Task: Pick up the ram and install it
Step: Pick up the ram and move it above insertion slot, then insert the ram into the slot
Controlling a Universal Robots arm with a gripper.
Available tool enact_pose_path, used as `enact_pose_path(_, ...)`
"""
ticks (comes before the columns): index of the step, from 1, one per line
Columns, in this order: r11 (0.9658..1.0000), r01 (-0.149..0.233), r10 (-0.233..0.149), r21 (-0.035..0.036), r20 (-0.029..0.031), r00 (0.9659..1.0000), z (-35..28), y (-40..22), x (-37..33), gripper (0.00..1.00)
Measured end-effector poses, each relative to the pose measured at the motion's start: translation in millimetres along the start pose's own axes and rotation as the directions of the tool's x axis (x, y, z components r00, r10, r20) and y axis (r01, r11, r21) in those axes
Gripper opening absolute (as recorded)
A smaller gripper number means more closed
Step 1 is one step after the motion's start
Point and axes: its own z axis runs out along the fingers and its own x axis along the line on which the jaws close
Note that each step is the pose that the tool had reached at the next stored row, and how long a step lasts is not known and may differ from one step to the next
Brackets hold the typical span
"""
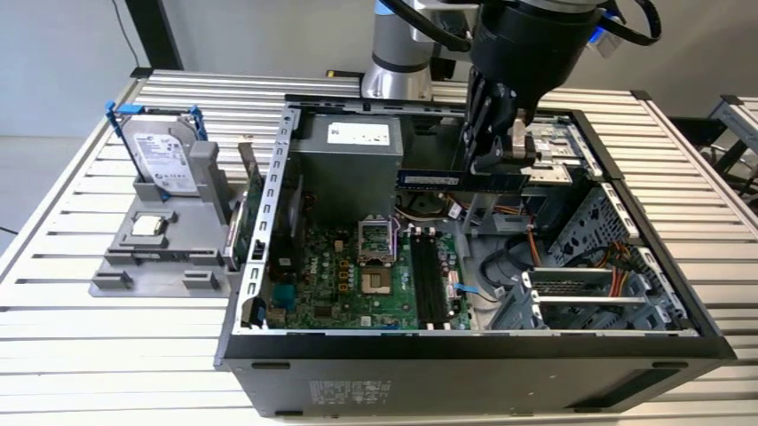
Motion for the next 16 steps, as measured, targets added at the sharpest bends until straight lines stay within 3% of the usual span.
enact_pose_path(9,1.0,-0.002,0.002,0.0,0.0,1.0,0.0,0.0,0.0,0.0)
enact_pose_path(13,0.9987,-0.05,0.05,0.0011,0.0013,0.9987,-0.1,-0.1,0.0,0.0)
enact_pose_path(16,0.9951,-0.099,0.099,0.0022,0.0027,0.9951,0.0,0.0,0.0,0.0)
